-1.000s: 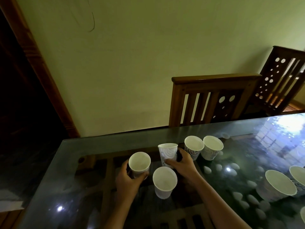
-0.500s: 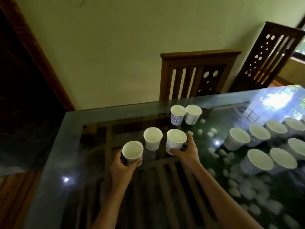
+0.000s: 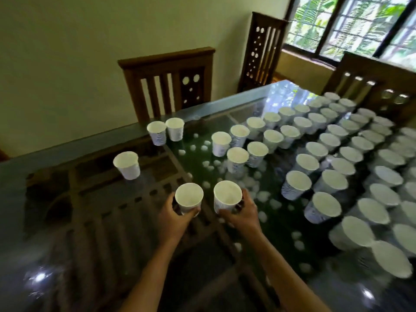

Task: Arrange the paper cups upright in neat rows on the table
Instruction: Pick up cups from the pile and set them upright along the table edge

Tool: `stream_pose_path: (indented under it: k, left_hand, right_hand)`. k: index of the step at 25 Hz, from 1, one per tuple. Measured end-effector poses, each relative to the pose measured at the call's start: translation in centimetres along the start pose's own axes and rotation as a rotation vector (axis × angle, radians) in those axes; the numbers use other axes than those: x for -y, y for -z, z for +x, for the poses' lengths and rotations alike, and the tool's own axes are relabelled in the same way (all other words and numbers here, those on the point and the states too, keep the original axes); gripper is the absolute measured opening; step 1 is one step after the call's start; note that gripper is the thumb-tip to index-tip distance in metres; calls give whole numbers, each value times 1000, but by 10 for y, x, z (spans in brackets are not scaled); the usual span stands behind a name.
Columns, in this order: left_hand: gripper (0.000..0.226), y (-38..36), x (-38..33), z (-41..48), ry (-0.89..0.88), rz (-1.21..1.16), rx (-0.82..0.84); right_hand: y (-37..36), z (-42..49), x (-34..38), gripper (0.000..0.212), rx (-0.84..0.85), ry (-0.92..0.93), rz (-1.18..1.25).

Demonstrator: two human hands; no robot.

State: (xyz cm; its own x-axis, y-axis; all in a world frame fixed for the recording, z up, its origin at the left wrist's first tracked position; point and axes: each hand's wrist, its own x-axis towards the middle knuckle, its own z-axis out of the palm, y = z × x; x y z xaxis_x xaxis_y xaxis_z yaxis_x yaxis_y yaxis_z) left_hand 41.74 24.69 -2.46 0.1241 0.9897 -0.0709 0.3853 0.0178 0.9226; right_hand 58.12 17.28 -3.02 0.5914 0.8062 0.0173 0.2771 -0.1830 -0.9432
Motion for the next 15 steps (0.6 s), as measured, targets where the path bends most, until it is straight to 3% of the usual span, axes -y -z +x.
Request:
stream_pose_path:
  k: [6, 15]
  left_hand:
    - [79, -106, -39, -27, -40, -55, 213]
    - [68, -204, -57, -42, -88, -107, 378]
  right_hand:
    - [97, -22, -44, 65, -256, -55, -20]
    - [151, -43, -93, 69, -399, -86, -20]
